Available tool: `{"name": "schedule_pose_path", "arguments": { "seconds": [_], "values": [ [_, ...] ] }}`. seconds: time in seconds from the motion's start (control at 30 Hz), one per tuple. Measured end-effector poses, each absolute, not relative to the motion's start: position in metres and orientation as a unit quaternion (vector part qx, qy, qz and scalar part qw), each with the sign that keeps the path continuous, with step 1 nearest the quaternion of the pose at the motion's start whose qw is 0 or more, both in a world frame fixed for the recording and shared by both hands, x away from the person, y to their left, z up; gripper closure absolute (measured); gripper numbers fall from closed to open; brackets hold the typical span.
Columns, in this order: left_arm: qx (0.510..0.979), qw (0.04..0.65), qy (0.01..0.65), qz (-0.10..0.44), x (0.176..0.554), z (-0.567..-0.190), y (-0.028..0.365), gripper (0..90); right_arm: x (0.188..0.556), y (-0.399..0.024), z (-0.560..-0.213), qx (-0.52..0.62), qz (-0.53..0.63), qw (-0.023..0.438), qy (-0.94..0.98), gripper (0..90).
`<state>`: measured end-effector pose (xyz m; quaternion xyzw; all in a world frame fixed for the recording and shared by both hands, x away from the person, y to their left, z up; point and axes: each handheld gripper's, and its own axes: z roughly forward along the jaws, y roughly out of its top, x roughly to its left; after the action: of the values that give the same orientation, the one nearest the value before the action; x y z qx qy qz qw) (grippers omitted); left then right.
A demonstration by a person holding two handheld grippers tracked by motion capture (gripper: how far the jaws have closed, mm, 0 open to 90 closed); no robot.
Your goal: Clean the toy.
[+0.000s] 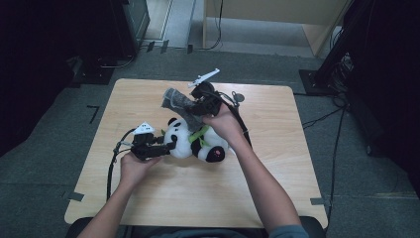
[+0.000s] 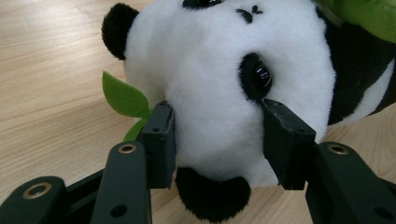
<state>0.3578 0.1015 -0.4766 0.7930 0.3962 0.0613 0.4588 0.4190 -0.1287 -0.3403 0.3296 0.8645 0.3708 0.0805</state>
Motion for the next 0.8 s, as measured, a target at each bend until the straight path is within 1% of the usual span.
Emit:
{"name": "schedule_pose_path", "arguments": {
  "seconds": [0.17, 0.27, 0.37, 0.43, 0.63, 0.8],
  "values": [
    [0.793, 0.458, 0.396, 0.063, 0.357, -0.476, 0.101, 51.5, 0.424, -0.108, -0.358, 0.33, 0.358, 0.064, 0.871, 77.3],
    [0.793, 0.459, 0.396, 0.063, 0.357, -0.476, 0.101, 51.8, 0.425, -0.099, -0.372, 0.329, 0.353, 0.038, 0.875, 77.3],
    [0.794, 0.455, 0.398, 0.065, 0.357, -0.476, 0.101, 52.2, 0.427, -0.092, -0.386, 0.329, 0.328, 0.033, 0.885, 77.3],
    [0.792, 0.456, 0.402, 0.061, 0.358, -0.477, 0.101, 53.2, 0.429, -0.093, -0.392, 0.333, 0.334, 0.027, 0.881, 77.4],
    [0.795, 0.449, 0.403, 0.064, 0.359, -0.476, 0.1, 56.3, 0.434, -0.101, -0.397, 0.346, 0.321, 0.042, 0.881, 77.6],
    [0.794, 0.45, 0.405, 0.06, 0.36, -0.477, 0.101, 58.0, 0.44, -0.118, -0.4, 0.367, 0.302, 0.058, 0.878, 77.6]
  ]
}}
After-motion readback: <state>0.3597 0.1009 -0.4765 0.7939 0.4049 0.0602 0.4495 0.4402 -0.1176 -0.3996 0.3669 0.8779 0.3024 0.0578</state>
